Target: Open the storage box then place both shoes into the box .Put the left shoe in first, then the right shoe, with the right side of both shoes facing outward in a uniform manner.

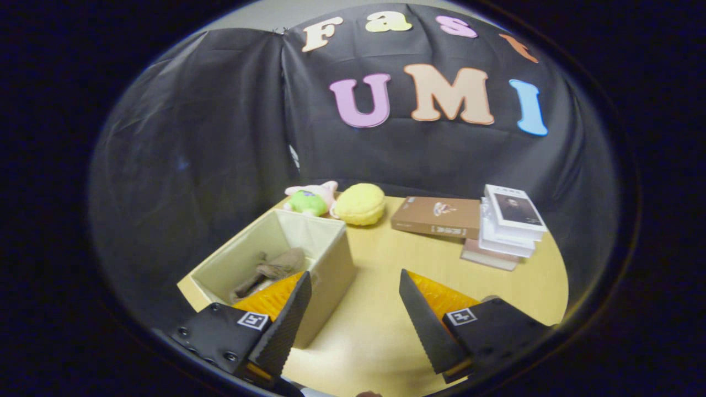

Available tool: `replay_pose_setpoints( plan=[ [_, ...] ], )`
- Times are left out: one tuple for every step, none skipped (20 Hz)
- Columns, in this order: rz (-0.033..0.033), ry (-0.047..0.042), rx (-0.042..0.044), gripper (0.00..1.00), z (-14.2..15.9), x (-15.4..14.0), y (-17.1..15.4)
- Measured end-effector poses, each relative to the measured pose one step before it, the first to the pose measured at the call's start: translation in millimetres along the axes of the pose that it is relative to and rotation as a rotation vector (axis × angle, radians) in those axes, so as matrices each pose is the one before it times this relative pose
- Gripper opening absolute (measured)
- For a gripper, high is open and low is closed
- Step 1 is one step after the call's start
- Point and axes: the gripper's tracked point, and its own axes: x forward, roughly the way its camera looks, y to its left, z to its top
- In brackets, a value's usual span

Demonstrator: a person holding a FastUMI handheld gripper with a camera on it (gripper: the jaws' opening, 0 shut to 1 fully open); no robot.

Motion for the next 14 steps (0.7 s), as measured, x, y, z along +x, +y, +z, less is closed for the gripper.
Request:
replay_pose_setpoints(
  plan=[
    [-0.02507,-0.00179,-0.00007,1.0,-1.58,-3.16,-15.99],
    [-0.02504,0.00033,-0.00146,1.0,-2.95,-2.98,-16.55],
    [-0.02195,0.00143,0.00071,1.0,-3.23,-2.11,-15.61],
    [-0.021,0.00185,0.00208,1.0,-3.56,-2.35,-15.45],
    [-0.02007,0.00553,0.00176,1.0,-5.42,-1.18,-14.05],
    [-0.01867,0.00654,0.00245,1.0,-5.05,-1.39,-14.48],
    [-0.02005,0.00672,0.00214,1.0,-5.03,-0.36,-14.66],
    [-0.01773,0.00831,0.0022,1.0,-6.03,-0.88,-14.78],
    [-0.01403,0.00719,0.00257,1.0,-6.44,-0.56,-11.62],
    [-0.01277,0.00895,0.0016,1.0,-7.02,-0.57,-12.06],
    [-0.01356,0.0124,0.00018,1.0,-7.82,1.11,-11.55],
    [-0.01234,0.0126,0.00039,1.0,-7.88,0.8,-10.91],
    [-0.00965,0.0126,0.00158,1.0,-7.21,0.99,-10.33],
    [-0.00829,0.01329,0.00119,1.0,-7.51,1.04,-8.4]
  ],
)
